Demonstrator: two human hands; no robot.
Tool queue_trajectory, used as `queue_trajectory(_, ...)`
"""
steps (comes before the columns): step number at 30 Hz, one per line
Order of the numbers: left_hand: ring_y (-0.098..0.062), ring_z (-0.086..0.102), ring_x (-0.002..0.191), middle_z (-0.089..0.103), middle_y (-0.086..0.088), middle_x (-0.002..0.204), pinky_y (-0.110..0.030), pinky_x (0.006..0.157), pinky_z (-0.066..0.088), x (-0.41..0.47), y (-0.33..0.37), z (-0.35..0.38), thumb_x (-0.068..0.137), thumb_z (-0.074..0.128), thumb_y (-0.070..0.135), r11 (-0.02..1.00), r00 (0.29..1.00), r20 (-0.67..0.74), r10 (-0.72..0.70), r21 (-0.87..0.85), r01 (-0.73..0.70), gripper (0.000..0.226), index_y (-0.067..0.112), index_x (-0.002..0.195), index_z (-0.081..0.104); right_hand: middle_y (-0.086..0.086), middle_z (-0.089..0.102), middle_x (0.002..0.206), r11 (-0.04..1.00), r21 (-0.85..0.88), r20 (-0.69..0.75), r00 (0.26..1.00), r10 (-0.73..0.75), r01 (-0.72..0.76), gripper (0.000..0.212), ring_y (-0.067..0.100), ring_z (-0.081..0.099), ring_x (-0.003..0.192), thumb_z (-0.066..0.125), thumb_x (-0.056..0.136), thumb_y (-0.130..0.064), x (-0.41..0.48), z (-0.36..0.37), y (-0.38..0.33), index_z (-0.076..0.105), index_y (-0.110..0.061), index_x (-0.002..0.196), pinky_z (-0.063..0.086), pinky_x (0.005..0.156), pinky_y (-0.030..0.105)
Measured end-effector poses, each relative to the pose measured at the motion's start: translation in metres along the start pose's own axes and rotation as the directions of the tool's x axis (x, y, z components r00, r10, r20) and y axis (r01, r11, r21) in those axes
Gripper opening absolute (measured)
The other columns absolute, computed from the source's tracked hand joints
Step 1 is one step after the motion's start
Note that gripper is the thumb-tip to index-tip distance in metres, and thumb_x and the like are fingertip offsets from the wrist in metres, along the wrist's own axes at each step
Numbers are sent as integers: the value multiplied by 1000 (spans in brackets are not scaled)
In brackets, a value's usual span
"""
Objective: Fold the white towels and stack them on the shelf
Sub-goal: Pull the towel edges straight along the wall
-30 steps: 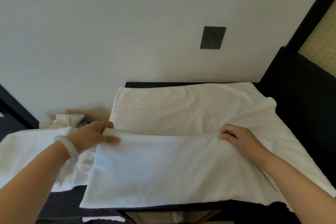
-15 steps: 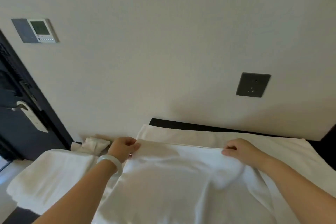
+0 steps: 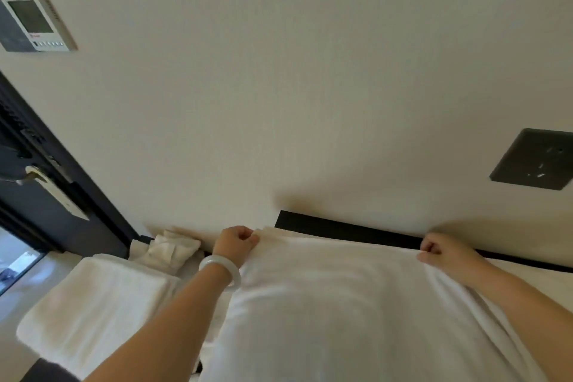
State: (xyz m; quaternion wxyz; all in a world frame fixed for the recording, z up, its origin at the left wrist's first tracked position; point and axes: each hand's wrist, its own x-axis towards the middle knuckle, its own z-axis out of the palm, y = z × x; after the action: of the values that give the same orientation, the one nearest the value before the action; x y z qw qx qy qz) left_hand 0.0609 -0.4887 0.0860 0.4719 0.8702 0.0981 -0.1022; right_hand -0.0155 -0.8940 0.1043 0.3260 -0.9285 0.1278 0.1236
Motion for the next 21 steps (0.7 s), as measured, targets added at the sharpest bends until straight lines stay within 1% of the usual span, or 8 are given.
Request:
queue_trajectory(2, -18, 57, 70, 62, 2, 70, -24, 59, 43, 13, -12, 15, 94, 61, 23, 997, 1000, 6, -6, 77, 5, 17, 17, 79, 65, 5, 60, 70, 1000, 1, -46, 999, 11, -11, 21, 19, 54, 66, 72, 90, -14, 8, 8, 11, 58, -15, 74, 36, 58, 27)
queue_trajectory(4, -13, 53, 61, 60, 5, 65, -21, 54, 39, 17, -16, 20, 95, 60, 29, 994, 1000, 0, 16, 107, -16, 24, 19, 74, 63, 2, 62, 71, 1000, 1, -54, 999, -3, 3, 18, 15, 55, 66, 72, 90, -17, 8, 8, 14, 60, -19, 76, 35, 57, 23)
queue_trajectory(9, -12, 57, 58, 64, 8, 60, -25, 54, 42, 10, -18, 3, 92, 63, 34, 989, 984, -107, 143, 44, -139, 23, 23, 72, 66, -6, 68, 73, 997, 50, -12, 998, -59, 60, 15, 4, 61, 68, 69, 92, -21, -6, -5, 19, 69, -24, 77, 41, 61, 13)
queue_trajectory(11, -14, 59, 61, 66, 7, 62, -27, 57, 45, 14, -13, -1, 91, 66, 32, 989, 982, -132, 132, -54, -141, 19, 23, 74, 69, -2, 69, 74, 993, 99, -66, 996, -56, 63, 13, 7, 62, 68, 71, 89, -21, -5, -12, 17, 70, -23, 77, 44, 64, 20)
queue_trajectory(14, -20, 55, 65, 61, 2, 65, -30, 62, 45, 23, -7, 10, 93, 64, 27, 997, 997, -45, 64, -33, -66, 20, 19, 75, 66, 3, 64, 78, 999, 45, -122, 992, -21, 27, 16, 20, 60, 75, 76, 86, -16, 2, -6, 15, 64, -19, 75, 39, 63, 26)
queue_trajectory(16, -23, 52, 68, 58, -1, 68, -29, 60, 43, 26, -9, 19, 95, 60, 29, 999, 999, 40, -28, -25, 29, 23, 16, 77, 63, 2, 60, 81, 999, -43, -138, 990, -36, 30, 21, 19, 55, 76, 77, 84, -13, 4, 4, 15, 60, -17, 72, 37, 64, 26)
queue_trajectory(19, -25, 57, 72, 61, -9, 76, -36, 67, 52, 25, -17, 20, 94, 62, 38, 944, 966, 195, -168, -252, 215, 28, 12, 84, 62, -1, 55, 85, 986, -143, -184, 977, -111, 85, 26, 20, 52, 84, 81, 80, -13, 3, 8, 19, 58, -20, 70, 43, 77, 35)
queue_trajectory(21, -20, 54, 66, 57, -4, 70, -33, 63, 49, 24, -21, 13, 90, 67, 39, 914, 955, 257, -146, -335, 230, 29, 13, 79, 60, -3, 54, 87, 982, -157, -182, 975, -132, 103, 28, 20, 52, 89, 82, 79, -14, 1, 4, 23, 57, -23, 70, 44, 82, 38)
